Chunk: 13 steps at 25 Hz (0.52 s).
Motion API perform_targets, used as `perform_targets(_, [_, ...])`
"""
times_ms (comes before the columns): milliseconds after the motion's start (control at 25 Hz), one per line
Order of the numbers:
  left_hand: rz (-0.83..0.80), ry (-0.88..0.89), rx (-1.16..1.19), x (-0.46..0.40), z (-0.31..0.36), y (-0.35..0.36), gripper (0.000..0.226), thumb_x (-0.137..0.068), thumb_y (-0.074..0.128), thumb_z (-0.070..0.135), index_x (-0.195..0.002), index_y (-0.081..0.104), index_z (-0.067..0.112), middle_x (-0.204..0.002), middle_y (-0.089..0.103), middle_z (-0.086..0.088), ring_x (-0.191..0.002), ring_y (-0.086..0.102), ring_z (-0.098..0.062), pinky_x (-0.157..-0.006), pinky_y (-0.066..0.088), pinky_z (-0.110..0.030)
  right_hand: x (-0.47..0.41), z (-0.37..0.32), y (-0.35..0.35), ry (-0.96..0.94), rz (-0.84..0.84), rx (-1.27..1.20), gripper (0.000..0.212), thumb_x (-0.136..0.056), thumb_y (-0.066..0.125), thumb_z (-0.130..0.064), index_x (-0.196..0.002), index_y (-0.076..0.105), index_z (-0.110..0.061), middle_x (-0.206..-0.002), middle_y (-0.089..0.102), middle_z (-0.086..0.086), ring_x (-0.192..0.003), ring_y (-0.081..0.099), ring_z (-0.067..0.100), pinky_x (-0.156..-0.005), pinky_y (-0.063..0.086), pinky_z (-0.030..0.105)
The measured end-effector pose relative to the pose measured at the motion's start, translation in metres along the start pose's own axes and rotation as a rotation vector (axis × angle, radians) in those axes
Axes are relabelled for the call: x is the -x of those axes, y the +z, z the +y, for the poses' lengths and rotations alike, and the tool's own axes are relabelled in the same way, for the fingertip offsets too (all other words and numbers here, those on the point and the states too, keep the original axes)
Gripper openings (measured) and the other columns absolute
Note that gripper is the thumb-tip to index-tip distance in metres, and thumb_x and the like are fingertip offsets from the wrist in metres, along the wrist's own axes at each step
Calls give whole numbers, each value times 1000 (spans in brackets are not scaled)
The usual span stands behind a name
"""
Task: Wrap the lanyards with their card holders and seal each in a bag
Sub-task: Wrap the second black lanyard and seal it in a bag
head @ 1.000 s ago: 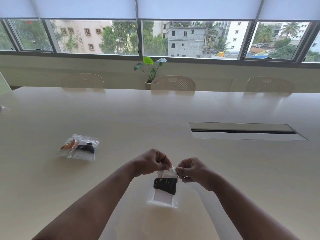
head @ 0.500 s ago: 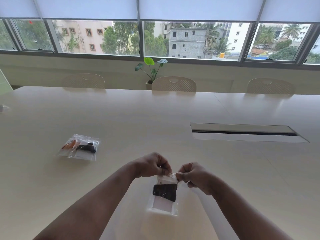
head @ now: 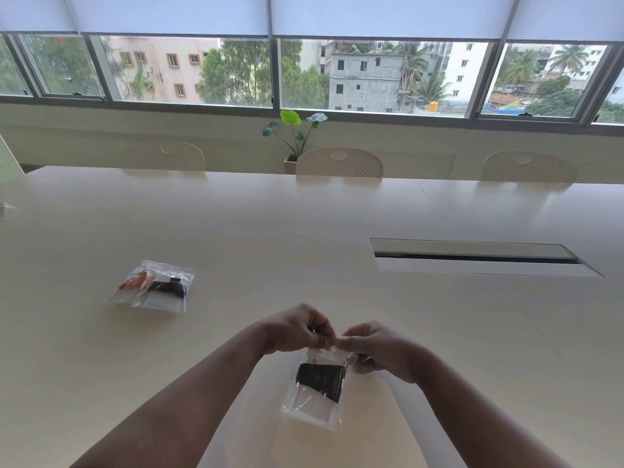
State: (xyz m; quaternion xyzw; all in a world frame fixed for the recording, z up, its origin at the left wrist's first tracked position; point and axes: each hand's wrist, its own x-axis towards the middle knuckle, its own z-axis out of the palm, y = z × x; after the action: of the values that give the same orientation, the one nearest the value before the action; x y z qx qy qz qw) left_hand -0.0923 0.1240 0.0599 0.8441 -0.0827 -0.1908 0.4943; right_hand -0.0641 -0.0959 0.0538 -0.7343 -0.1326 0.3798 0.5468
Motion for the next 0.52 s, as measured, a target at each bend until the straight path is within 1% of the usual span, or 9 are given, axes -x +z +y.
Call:
perform_targets(80, [4, 5, 3, -1, 0, 2, 14, -90, 72, 2, -94, 78, 14, -80, 72, 6, -74, 61, -3, -72, 49, -17, -2, 3, 2, -18, 13, 10, 17, -93, 73, -19, -94, 71, -3, -76, 62, 9, -63, 55, 13, -63, 51, 24])
perform_targets(160, [39, 0, 61, -1, -2, 3, 16, -89, 75, 6, -102, 76, 15, -84, 71, 2, -77, 61, -8, -71, 49, -21, -4, 6, 3, -24, 44, -16, 14, -93, 72, -16, -91, 70, -2, -73, 62, 9, -58, 54, 12, -58, 49, 22])
perform_targets(240, [121, -39, 283, 1, -5, 6, 31, -89, 77, 9, -117, 67, 15, -89, 68, -4, -79, 62, -17, -67, 51, -27, -6, 9, 1, -19, 65, -81, 13, -91, 74, -14, -91, 70, -2, -68, 62, 7, -55, 52, 12, -52, 46, 22])
perform_targets(280, [157, -58, 449, 3, -7, 8, 38, -89, 77, 9, -123, 62, 12, -94, 67, -9, -82, 63, -21, -68, 53, -30, -8, 11, 0, -21, 79, -116, 12, -90, 75, -13, -90, 70, -2, -66, 62, 7, -53, 52, 12, -50, 45, 22])
perform_targets(320, [183, -71, 617, 6, -10, 10, 42, -88, 78, 9, -125, 59, 8, -99, 66, -13, -83, 64, -25, -69, 54, -34, -9, 12, -1, -27, 98, -154, 12, -89, 76, -13, -88, 70, -3, -65, 62, 7, -53, 51, 12, -49, 44, 22])
perform_targets(360, [196, -82, 750, 7, -12, 11, 42, -86, 78, 10, -122, 58, 4, -100, 65, -15, -83, 64, -27, -70, 55, -35, -10, 14, -1, -39, 118, -194, 11, -89, 76, -12, -87, 70, -3, -66, 62, 8, -52, 51, 12, -48, 42, 22])
perform_targets(400, [199, -88, 813, 7, -13, 13, 41, -82, 78, 10, -117, 59, 1, -99, 65, -17, -82, 64, -27, -69, 55, -35, -11, 14, -2, -55, 135, -230, 10, -89, 76, -12, -86, 70, -4, -67, 63, 9, -53, 51, 12, -48, 41, 22])
perform_targets(480, [206, -82, 773, 7, -17, 18, 32, -77, 74, 12, -105, 65, 1, -93, 64, -18, -77, 63, -26, -69, 53, -35, -14, 14, -2, -89, 155, -265, 9, -90, 74, -11, -82, 70, -8, -68, 63, 9, -55, 53, 12, -48, 40, 22])
perform_targets(520, [226, -67, 732, 6, -19, 21, 23, -79, 72, 13, -98, 66, 2, -90, 63, -18, -75, 61, -25, -69, 51, -35, -15, 14, -2, -103, 157, -269, 12, -90, 73, -11, -79, 69, -11, -69, 62, 8, -55, 53, 12, -49, 40, 22])
